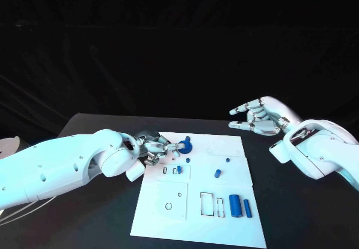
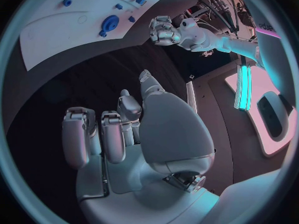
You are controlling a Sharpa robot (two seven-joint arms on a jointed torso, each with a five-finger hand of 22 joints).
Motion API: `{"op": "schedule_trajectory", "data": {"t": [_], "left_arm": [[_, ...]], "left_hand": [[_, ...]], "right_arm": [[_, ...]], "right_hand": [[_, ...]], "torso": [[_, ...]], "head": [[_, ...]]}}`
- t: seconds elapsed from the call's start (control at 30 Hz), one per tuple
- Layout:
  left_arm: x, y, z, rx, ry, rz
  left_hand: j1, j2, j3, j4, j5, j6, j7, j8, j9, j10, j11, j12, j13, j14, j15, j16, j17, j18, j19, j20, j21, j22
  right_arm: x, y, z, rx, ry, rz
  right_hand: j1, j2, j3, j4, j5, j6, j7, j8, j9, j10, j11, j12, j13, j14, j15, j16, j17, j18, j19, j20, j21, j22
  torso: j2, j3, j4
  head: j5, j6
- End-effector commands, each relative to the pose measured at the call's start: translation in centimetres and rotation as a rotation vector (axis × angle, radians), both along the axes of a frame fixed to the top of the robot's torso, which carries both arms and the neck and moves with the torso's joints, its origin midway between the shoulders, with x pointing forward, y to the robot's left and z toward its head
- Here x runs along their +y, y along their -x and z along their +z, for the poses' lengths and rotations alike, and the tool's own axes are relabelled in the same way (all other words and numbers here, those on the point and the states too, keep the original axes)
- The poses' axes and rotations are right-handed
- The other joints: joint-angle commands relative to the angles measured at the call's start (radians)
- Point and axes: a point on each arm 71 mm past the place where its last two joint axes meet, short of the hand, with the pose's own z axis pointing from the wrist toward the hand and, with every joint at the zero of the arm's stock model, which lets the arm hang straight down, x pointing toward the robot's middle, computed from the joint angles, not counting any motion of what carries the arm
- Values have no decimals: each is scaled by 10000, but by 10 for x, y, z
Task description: Assemble the parts on the task board
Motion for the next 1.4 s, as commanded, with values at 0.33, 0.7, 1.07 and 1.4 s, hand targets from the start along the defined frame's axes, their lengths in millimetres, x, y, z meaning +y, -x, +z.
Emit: {"op": "schedule_trajectory", "data": {"t": [0.33,0.7,1.07,1.4], "left_arm": [[-9,-15,-6,325,-5262,-731],[-26,-25,-9,319,-5740,-1075],[-36,-29,-17,617,-6105,-1555],[-42,-31,-20,649,-6196,-1688]], "left_hand": [[-43,628,-1052,42,-170,-1092,-301,2544,2615,349,-295,1131,1209,1054,-254,30,2626,-334,525,-225,768,1248],[-168,779,-1290,41,-317,-1253,-348,2857,3060,438,-336,1288,1387,1054,-291,30,2626,-374,596,-263,877,1446],[-158,775,-1358,38,-310,-1303,-354,2917,3168,460,-341,1334,1442,1054,-295,30,2626,-395,627,-269,933,1544],[-148,760,-1388,30,-307,-1321,-355,2938,3210,461,-342,1341,1450,1054,-296,30,2626,-398,631,-270,940,1558]], "right_arm": [[-15,-6,0,271,-396,-809],[-16,-8,-2,348,-226,-894],[-15,-9,-4,406,-191,-900],[-13,-10,-5,422,-192,-871]], "right_hand": [[7,76,-75,7,97,92,-30,79,15,15,-21,-63,-84,882,-57,-188,2029,116,-103,-45,-164,3],[8,74,-91,9,114,98,-34,81,14,8,-25,-84,-101,875,-61,-207,2004,123,-116,-49,-182,-29],[6,74,-113,15,143,102,-38,82,13,-6,-29,-120,-131,867,-66,-232,1972,130,-131,-55,-204,-64],[-5,75,-131,25,157,100,-38,79,11,-10,-30,-132,-143,865,-69,-237,1967,133,-137,-58,-214,-79]], "torso": [[-122,121,-53],[-97,84,-6],[-79,79,34],[-99,82,66]], "head": [[185,-24],[162,-93],[144,-198],[122,-277]]}}
